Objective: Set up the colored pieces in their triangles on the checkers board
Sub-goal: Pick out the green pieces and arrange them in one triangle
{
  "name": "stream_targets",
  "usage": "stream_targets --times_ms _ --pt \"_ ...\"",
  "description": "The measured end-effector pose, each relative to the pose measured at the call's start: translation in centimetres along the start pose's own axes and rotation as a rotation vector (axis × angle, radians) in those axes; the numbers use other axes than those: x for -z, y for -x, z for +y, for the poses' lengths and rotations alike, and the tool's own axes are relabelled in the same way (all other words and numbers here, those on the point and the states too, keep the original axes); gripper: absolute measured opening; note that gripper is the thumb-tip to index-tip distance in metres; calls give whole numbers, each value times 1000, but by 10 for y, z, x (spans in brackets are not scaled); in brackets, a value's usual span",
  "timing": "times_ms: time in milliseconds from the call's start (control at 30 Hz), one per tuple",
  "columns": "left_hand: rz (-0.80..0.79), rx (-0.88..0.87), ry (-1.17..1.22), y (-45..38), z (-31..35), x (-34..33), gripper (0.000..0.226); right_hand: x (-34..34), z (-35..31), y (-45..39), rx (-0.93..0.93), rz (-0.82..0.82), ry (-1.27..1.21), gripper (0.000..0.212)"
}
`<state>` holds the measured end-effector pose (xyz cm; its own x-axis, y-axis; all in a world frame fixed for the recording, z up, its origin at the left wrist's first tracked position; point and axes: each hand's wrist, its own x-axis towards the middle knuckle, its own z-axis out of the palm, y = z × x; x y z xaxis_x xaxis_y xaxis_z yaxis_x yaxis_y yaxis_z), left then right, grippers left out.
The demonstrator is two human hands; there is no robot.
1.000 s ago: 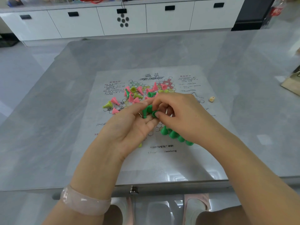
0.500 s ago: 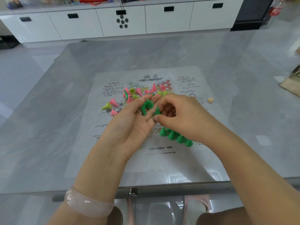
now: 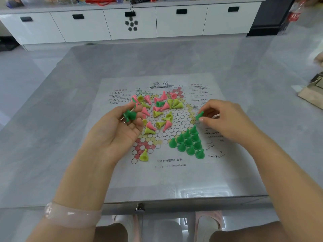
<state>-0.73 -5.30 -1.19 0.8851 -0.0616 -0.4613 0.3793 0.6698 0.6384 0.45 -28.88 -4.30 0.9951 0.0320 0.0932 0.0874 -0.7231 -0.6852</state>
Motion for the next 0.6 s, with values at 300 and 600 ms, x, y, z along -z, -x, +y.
stream_targets --times_ms 300,600 --pt "-28 41 99 0 -2 0 22 -5 3 -3 67 -73 66 14" --pt "-36 49 103 -2 -2 1 21 -7 3 -3 88 -83 68 13"
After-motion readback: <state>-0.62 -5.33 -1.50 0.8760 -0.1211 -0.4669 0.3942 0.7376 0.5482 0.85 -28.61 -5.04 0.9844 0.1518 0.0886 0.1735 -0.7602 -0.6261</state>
